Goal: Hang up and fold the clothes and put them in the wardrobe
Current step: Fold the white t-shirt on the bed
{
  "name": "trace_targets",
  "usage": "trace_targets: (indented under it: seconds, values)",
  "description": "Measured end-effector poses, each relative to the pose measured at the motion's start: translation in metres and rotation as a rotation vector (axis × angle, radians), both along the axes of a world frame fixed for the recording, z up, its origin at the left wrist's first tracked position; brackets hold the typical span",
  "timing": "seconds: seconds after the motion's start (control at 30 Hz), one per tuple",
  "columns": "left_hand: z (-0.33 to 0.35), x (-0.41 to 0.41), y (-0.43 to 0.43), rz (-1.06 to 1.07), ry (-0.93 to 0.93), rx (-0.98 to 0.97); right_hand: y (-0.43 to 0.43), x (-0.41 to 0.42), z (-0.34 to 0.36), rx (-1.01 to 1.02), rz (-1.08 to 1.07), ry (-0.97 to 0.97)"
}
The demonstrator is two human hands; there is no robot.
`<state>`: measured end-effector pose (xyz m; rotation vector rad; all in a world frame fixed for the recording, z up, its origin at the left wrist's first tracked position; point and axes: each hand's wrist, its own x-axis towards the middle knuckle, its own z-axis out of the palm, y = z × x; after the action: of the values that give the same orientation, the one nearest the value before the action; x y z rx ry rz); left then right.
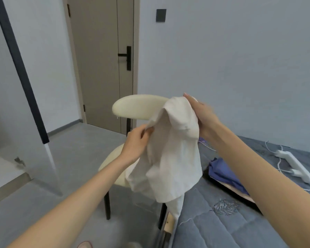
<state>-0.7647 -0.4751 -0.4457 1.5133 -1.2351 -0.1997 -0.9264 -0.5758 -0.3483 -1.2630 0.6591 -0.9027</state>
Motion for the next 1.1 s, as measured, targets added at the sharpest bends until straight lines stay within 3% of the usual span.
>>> trace_targets:
  seconds: [0.1,0.3,0.5,0.63,0.7,0.8,0.9,1.0,1.1]
  values:
    - [0.025,-0.024,0.004,-0.021,0.041,-0.049,0.002,-0.029,0.011,0.084,-0.094,-0.043]
    - [0.063,-0.061,0.018,-0.084,-0.002,-0.114,0.013,-0.062,0.005,0.109,-0.257,0.083]
    - [0.073,-0.071,0.027,-0.069,0.039,-0.072,0.04,-0.084,-0.013,0.113,0.015,0.099]
    - [0.086,-0.071,0.037,-0.111,0.157,-0.121,0.046,-0.091,-0.038,-0.124,0.131,0.412]
    - [0.093,-0.074,0.042,-0.174,0.217,-0.141,0.047,-0.089,-0.052,-0.09,0.226,0.458]
    - [0.099,-0.076,0.045,-0.26,0.281,-0.105,0.048,-0.084,-0.062,0.014,0.317,0.366]
    - [0.1,-0.069,0.048,-0.255,0.271,-0.091,0.05,-0.082,-0.055,-0.093,0.354,0.275]
    - [0.099,-0.059,0.05,-0.217,0.254,-0.076,0.049,-0.085,-0.034,-0.12,0.273,0.146]
    - [0.097,-0.057,0.051,-0.223,0.375,-0.052,0.048,-0.089,-0.013,-0.087,0.133,-0.012]
